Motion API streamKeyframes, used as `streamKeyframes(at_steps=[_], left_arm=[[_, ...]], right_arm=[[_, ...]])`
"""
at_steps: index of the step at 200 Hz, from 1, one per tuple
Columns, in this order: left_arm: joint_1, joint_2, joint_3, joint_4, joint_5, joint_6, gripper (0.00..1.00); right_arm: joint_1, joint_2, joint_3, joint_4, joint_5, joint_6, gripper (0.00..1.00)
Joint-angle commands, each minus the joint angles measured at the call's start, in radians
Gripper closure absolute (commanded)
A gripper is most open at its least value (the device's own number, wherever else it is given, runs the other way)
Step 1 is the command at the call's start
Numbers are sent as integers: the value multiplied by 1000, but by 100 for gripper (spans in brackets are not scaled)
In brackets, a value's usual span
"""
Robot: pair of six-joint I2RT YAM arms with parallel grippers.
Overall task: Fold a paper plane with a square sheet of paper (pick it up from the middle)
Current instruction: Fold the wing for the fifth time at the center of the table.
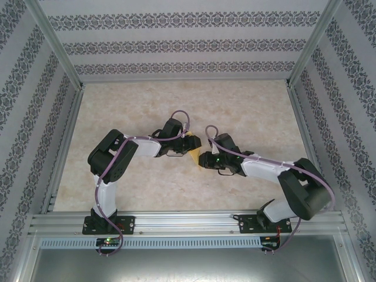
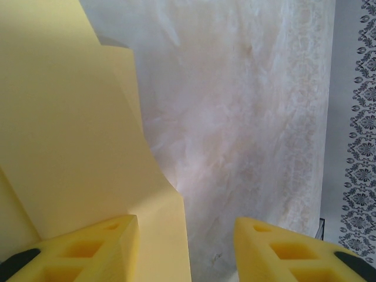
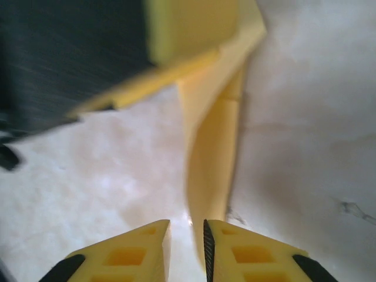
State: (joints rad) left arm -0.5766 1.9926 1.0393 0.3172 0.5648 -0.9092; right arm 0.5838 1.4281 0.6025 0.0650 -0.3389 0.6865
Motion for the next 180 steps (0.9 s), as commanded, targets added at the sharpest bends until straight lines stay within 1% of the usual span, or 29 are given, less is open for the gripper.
streamKeyframes(at_steps=[1,16,25,49,99,113,129,162,180], left_arm=[[3,40,-7,-113,-34,0,52],[3,39,-7,-114,-36,0,52],[3,39,-6,-113,-37,-2,52],[3,39,-5,-117,-35,-1,52],[3,40,-3,-116,-34,1,52],[2,40,-4,-118,-35,1,52],[3,40,-5,-118,-35,0,52],[4,40,-7,-122,-38,2,52],[6,40,-7,-122,-38,3,52]], right_arm=[[-1,7,32,55,-79,29,86],[14,61,56,112,-114,65,94],[22,93,57,150,-115,87,96],[40,149,51,213,-86,111,98],[45,188,50,170,-21,78,98],[32,207,42,162,-27,79,99],[15,225,4,191,-47,94,99],[0,214,-50,188,-34,96,99],[-4,209,-77,214,-40,111,99]])
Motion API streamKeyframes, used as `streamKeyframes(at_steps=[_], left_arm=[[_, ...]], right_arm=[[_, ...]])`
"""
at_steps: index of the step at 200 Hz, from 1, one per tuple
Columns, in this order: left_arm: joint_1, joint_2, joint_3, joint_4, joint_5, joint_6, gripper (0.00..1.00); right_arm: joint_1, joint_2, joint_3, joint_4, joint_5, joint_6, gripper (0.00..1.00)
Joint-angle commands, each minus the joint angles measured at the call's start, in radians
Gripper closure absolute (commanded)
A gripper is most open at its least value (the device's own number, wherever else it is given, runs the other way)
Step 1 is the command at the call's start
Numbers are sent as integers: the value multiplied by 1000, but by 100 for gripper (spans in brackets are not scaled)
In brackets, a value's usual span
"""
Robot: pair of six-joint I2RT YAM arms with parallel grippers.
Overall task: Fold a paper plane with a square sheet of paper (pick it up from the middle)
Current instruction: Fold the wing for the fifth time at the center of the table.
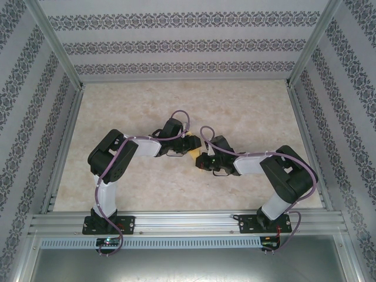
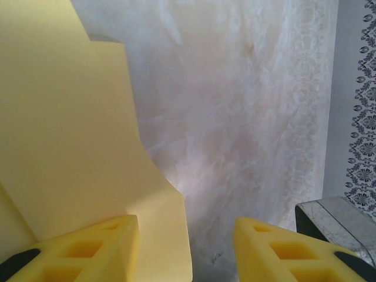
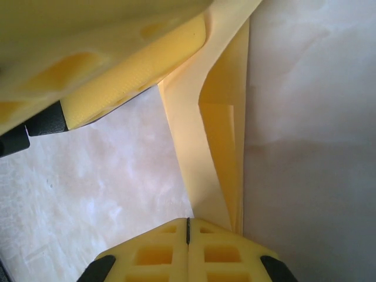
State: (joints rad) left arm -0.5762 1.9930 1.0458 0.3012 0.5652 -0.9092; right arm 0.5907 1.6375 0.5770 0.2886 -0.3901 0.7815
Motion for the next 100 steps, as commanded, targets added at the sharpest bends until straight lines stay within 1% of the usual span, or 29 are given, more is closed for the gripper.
streamKeyframes(at_steps=[1,33,70,84,100], left_arm=[[6,40,-14,-106,-39,3,52],[8,40,-17,-109,-43,3,52],[10,40,-17,-114,-43,2,52],[10,40,-16,-117,-46,3,52],[10,41,-18,-117,-47,1,52]], right_arm=[[-11,-1,-53,-8,10,17,99],[-20,-1,-87,33,-30,53,98],[-24,-43,-104,54,-86,74,97],[-23,-52,-108,39,-106,84,97],[-22,-54,-120,12,-99,83,97]])
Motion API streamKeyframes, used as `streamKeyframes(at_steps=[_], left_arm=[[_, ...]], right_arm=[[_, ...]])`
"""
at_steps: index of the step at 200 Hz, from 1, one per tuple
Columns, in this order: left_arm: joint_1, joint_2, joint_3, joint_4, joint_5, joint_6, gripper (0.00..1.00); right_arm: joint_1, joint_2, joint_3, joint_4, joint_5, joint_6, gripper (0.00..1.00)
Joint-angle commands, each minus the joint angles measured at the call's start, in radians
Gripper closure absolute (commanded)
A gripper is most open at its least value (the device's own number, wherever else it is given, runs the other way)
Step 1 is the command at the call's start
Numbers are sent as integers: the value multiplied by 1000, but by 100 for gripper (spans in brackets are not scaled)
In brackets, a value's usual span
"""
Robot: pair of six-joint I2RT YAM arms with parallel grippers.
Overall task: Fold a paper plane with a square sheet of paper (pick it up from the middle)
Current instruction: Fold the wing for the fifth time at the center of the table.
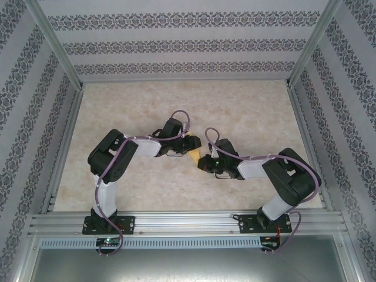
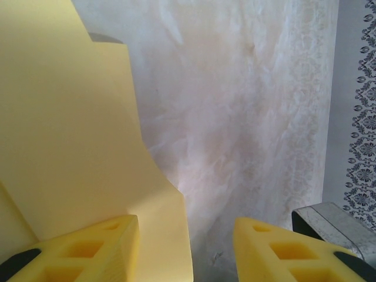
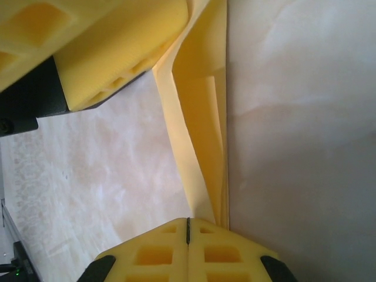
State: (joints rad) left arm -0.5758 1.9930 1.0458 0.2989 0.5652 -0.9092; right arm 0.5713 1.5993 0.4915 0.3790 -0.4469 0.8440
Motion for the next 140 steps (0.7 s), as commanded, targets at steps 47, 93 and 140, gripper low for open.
streamKeyframes(at_steps=[47,93,140], left_arm=[[9,46,-13,-121,-44,1,52],[11,46,-12,-128,-42,4,52],[11,45,-11,-124,-37,4,52]], right_arm=[[7,-12,-94,-139,2,2,97],[13,-65,-94,-195,-13,-18,98],[32,-156,-50,-307,32,-62,96]])
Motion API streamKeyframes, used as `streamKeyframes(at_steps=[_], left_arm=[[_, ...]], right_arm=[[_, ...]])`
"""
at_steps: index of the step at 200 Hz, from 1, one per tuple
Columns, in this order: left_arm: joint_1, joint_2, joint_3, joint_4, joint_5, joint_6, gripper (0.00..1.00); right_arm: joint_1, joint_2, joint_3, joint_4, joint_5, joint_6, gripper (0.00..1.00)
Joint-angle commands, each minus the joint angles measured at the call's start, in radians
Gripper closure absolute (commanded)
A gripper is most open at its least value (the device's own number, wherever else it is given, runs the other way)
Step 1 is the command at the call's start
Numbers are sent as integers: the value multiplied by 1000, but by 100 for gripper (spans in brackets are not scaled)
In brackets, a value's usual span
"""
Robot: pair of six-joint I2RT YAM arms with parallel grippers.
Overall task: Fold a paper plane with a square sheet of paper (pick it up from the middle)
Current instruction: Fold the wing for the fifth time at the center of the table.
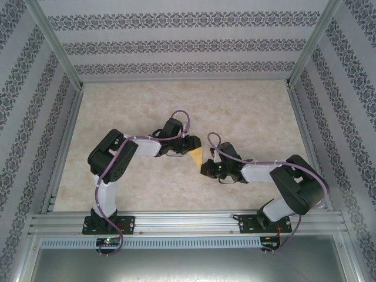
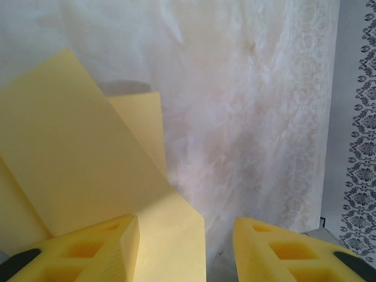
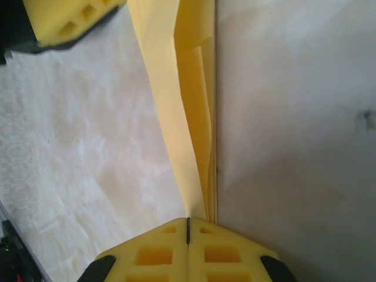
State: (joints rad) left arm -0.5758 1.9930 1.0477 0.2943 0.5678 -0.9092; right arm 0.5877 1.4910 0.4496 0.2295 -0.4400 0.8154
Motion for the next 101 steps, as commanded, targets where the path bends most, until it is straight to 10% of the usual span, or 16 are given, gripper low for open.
streamKeyframes(at_steps=[1,101], left_arm=[[11,45,-13,-120,-39,4,52],[11,50,-11,-118,-26,-3,52]], right_arm=[[15,-51,-6,-157,25,-35,96],[18,105,220,-47,79,-20,92]])
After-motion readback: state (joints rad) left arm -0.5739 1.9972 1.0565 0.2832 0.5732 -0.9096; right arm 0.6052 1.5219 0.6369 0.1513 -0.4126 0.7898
